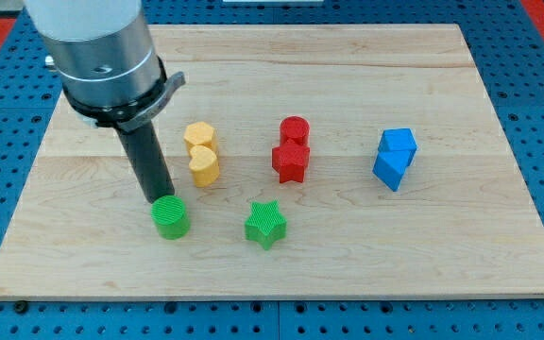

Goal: Push green circle towards green star

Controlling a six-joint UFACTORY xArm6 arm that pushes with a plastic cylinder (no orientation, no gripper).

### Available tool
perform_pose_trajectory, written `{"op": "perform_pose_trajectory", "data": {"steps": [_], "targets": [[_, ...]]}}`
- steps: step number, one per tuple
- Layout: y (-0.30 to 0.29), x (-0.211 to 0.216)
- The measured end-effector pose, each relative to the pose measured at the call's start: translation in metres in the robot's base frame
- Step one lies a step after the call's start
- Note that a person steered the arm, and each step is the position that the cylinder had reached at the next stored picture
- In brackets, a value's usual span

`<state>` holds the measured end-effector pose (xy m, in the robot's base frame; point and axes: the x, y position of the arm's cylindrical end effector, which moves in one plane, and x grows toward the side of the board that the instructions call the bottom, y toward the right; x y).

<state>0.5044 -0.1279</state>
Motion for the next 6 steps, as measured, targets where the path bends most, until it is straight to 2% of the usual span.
{"op": "perform_pose_trajectory", "data": {"steps": [1, 3, 6], "targets": [[-0.017, -0.007], [-0.009, 0.020], [0.064, 0.027]]}}
